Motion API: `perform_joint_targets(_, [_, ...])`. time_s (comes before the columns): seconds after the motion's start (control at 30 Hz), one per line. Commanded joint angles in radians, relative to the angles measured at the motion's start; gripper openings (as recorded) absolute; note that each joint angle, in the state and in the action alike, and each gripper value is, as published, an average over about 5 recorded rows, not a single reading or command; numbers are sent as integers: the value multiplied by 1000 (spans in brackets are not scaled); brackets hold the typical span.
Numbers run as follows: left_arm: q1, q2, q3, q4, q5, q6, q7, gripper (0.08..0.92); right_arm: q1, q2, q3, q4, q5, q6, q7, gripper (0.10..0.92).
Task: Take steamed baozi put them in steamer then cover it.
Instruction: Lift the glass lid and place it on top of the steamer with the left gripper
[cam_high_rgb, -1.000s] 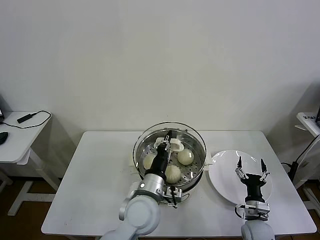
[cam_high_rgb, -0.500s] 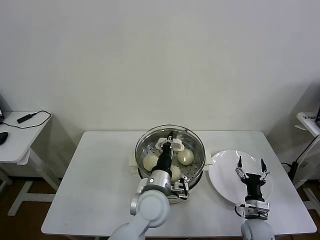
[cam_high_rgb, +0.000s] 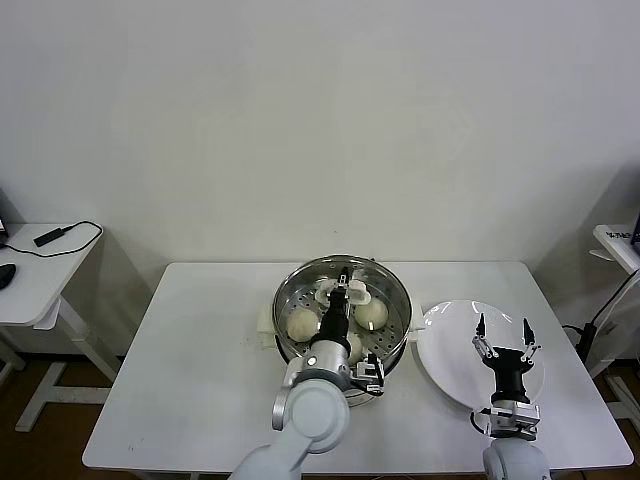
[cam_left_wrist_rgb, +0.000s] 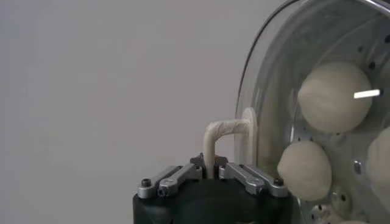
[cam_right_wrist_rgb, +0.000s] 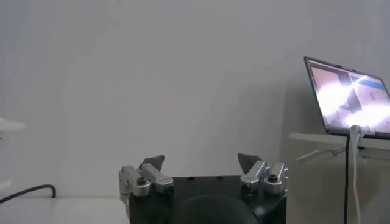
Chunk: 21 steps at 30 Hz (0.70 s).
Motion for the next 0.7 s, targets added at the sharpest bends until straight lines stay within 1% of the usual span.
perform_joint_targets(0.03, [3,-13,-2,29,17,-2,-15,192,1,0,0,-2,0,1,-1,823])
perform_joint_targets(0.7, [20,-29,-15,59,37,-17,-49,192,3,3,1,-4,0,3,-2,823])
